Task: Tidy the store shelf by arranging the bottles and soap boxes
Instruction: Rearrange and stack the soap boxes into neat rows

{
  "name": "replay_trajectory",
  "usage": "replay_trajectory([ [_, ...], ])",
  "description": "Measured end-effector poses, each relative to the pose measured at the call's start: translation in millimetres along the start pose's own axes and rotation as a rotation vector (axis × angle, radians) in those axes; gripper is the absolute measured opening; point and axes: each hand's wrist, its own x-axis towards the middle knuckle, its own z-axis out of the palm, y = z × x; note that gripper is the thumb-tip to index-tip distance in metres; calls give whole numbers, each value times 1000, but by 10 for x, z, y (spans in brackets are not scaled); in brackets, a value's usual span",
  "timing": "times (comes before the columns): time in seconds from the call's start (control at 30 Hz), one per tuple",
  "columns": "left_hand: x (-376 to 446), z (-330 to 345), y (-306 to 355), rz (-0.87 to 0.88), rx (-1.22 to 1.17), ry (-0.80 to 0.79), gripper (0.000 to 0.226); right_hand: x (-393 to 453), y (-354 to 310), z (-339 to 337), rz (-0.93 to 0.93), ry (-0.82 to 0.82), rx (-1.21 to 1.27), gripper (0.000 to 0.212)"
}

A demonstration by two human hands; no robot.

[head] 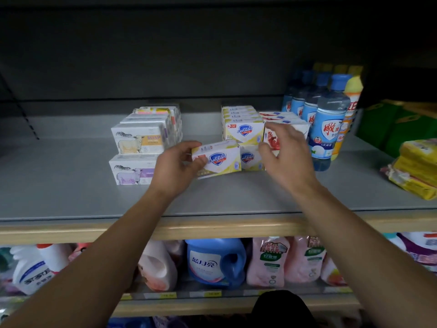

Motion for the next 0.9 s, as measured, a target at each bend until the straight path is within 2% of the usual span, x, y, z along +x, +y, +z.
replay_trajectory([
  [0.1, 241, 140, 114, 15, 44, 17, 31, 290, 175, -111, -101, 7, -251, 48],
  [0.27, 543, 524, 261, 95, 71, 18, 32, 559, 473, -102, -58, -207, -466, 51],
  [0.33, 564, 665, 253, 167, 149, 30, 30, 551, 553, -53, -77, -237, -467, 50],
  [0.47, 567, 817, 202, 226, 313, 78, 33, 495, 662, 35, -102, -174, -420, 49],
  [0.67, 641, 853, 255, 254, 361, 49, 35, 544, 709, 37, -129, -138, -396, 48],
  [0.8, 630, 867, 265, 243, 404, 22, 47, 692, 725, -63, -164, -197, -377, 44],
  [0.9, 633, 885, 275, 241, 404, 40, 47, 723, 711, -116, -165, -214, -373, 43],
])
